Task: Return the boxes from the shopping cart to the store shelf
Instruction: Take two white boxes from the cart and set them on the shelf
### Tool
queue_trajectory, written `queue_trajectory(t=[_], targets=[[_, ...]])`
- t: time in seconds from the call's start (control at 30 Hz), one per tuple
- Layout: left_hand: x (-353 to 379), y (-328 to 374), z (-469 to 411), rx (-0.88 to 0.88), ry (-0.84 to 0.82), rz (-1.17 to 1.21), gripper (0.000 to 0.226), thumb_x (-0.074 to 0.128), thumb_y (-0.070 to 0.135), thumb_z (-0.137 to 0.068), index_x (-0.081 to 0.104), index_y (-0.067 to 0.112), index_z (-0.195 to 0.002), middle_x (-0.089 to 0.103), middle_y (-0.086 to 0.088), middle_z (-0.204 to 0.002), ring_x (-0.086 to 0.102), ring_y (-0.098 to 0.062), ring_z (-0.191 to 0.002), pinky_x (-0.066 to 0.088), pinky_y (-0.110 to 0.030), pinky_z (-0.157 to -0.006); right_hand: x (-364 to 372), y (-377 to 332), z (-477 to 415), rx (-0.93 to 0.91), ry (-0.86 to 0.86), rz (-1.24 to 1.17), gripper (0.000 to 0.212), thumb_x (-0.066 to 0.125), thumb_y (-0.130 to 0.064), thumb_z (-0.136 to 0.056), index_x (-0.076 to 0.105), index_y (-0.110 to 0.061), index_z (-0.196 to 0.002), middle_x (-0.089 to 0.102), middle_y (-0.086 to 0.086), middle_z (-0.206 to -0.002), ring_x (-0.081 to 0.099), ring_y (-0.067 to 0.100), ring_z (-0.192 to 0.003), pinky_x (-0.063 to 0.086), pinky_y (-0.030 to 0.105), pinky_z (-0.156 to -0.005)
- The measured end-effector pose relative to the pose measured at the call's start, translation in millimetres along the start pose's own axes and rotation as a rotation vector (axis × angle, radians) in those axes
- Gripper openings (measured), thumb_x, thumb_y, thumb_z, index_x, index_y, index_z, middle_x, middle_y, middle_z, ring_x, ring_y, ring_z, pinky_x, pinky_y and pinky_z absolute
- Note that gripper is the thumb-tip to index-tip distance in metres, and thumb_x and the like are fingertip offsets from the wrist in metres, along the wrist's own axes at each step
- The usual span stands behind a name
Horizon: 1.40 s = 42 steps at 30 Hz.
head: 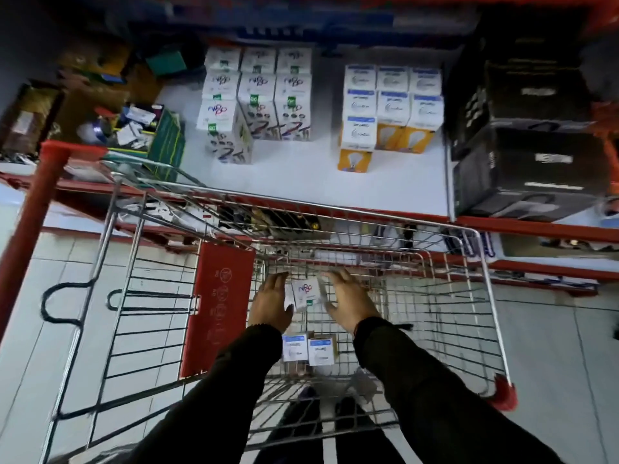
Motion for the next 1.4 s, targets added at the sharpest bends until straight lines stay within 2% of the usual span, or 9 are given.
queue_trajectory(t=[0.13,0.3,0.4,0.5,0.63,0.73,1.0,1.27,1.4], targets=[[31.8,-25.4,-28.4,-0.002,-0.152,-0.116,0.092,0.073,0.026,-0.082,0.018,0.008,-0.154,0.026,-0.011,-0.159,0.032,-0.030,-0.144,0.035,-0.036,-0.117,34.0,-15.6,-35.8,-0.082,-0.070,0.152,0.076,0.064,-0.004,-0.088,0.026,-0.015,-0.153,0.025,0.006,-0.159,0.030,0.026,-0.145,0.046,0.034,-0.107],[63.9,-33.5,-43.3,0.039,-0.256,-0.222,0.087,0.074,0.023,-0.080,0.025,0.008,-0.151,0.039,-0.012,-0.149,0.045,-0.031,-0.133,0.046,-0.039,-0.107,71.0,-12.7,-59.9,-0.098,-0.138,0.295,0.076,0.050,0.012,-0.086,0.021,-0.007,-0.154,0.026,0.016,-0.158,0.029,0.033,-0.145,0.043,0.039,-0.108],[66.9,-34.8,-46.5,0.055,-0.188,-0.205,0.062,0.061,0.009,-0.084,0.039,0.009,-0.142,0.051,-0.011,-0.140,0.053,-0.030,-0.125,0.050,-0.037,-0.100,76.9,-6.7,-63.3,-0.088,-0.099,0.311,0.074,0.049,0.014,-0.083,0.028,-0.006,-0.150,0.035,0.018,-0.153,0.038,0.035,-0.138,0.050,0.040,-0.100],[58.1,-34.4,-42.3,0.048,-0.154,-0.189,0.052,0.058,0.007,-0.086,0.045,0.010,-0.136,0.053,-0.010,-0.136,0.057,-0.029,-0.119,0.051,-0.036,-0.093,70.2,-6.7,-56.9,-0.077,-0.092,0.311,0.068,0.064,0.000,-0.083,0.036,-0.008,-0.145,0.043,0.012,-0.144,0.042,0.030,-0.133,0.052,0.038,-0.096],[36.8,-33.5,-26.4,0.014,-0.164,-0.157,0.051,0.065,0.004,-0.080,0.050,0.011,-0.128,0.037,-0.008,-0.137,0.063,-0.030,-0.106,0.059,-0.040,-0.086,46.8,-14.2,-38.0,-0.032,-0.074,0.297,0.072,0.070,-0.019,-0.083,0.036,-0.012,-0.146,0.039,0.010,-0.148,0.038,0.030,-0.136,0.043,0.038,-0.106],[9.9,-23.2,-11.3,0.057,-0.122,-0.168,0.055,0.068,0.005,-0.079,0.049,0.013,-0.130,0.037,-0.006,-0.136,0.062,-0.031,-0.106,0.059,-0.042,-0.087,24.1,-27.0,-19.8,-0.021,-0.040,0.282,0.075,0.073,-0.023,-0.081,0.037,-0.012,-0.146,0.026,0.011,-0.156,0.032,0.031,-0.142,0.043,0.039,-0.110],[-75.0,14.3,27.7,0.225,0.065,-0.221,0.066,0.071,0.013,-0.077,0.045,0.017,-0.137,0.055,-0.004,-0.133,0.063,-0.028,-0.111,0.058,-0.037,-0.088,-40.2,-72.0,24.1,-0.073,0.089,0.269,0.080,0.078,-0.029,-0.077,0.038,-0.017,-0.145,0.035,0.006,-0.150,0.049,0.027,-0.128,0.053,0.037,-0.096],[-165.0,40.2,58.2,0.293,0.234,-0.164,0.066,0.072,0.009,-0.074,0.051,0.021,-0.136,0.051,-0.001,-0.137,0.064,-0.026,-0.109,0.057,-0.034,-0.087,-111.2,-117.0,50.1,-0.155,0.241,0.242,0.076,0.074,-0.038,-0.075,0.042,-0.023,-0.142,0.043,-0.001,-0.138,0.050,0.022,-0.123,0.051,0.033,-0.090],[-211.2,52.5,62.8,0.324,0.378,-0.158,0.070,0.069,0.004,-0.072,0.052,0.025,-0.136,0.052,0.001,-0.132,0.065,-0.023,-0.107,0.057,-0.032,-0.086,-154.2,-138.6,55.8,-0.189,0.327,0.262,0.078,0.072,-0.037,-0.076,0.042,-0.020,-0.145,0.044,0.001,-0.138,0.043,0.022,-0.129,0.048,0.035,-0.100]])
Point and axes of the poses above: each hand's wrist, its own z-axis away from the middle knuckle, its own x-axis out of the palm, y = z × x, the point moved 8 cm from there along -z, towards the middle knuckle
